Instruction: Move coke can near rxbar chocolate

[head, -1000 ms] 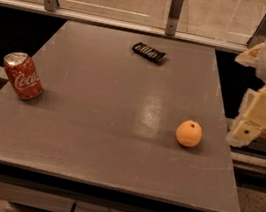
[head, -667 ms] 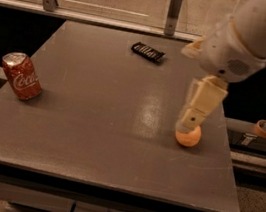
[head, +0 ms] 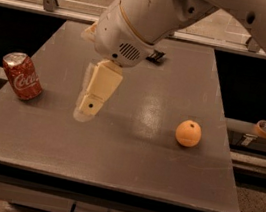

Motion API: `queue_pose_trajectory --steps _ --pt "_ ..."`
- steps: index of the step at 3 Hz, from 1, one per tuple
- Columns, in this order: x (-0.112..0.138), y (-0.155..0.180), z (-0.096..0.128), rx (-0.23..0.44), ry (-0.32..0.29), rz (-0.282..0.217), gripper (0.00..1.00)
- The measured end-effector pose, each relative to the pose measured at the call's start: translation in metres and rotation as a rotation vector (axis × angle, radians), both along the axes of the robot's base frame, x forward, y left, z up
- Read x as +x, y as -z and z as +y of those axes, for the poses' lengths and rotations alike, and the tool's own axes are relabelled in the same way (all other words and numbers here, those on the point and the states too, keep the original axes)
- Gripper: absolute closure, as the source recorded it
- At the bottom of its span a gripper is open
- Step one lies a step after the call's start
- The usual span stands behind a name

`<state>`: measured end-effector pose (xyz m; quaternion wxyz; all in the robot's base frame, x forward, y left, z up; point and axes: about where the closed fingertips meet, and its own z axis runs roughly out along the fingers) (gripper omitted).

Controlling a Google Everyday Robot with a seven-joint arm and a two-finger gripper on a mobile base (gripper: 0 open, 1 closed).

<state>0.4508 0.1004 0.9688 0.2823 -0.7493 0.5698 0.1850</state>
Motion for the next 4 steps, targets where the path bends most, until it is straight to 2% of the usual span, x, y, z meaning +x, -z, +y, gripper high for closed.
queue_pose_trajectory --steps 1,2,3,4 --pt "0.0 0.0 0.0 0.0 0.0 0.0 0.0" --pt "0.006 0.003 0.011 0.029 -0.015 -0.006 0.0" --pt "0.015 0.03 0.063 0.106 -0.065 0.031 0.0" --pt "0.039 0.05 0.13 0.212 -0.111 0.038 0.0"
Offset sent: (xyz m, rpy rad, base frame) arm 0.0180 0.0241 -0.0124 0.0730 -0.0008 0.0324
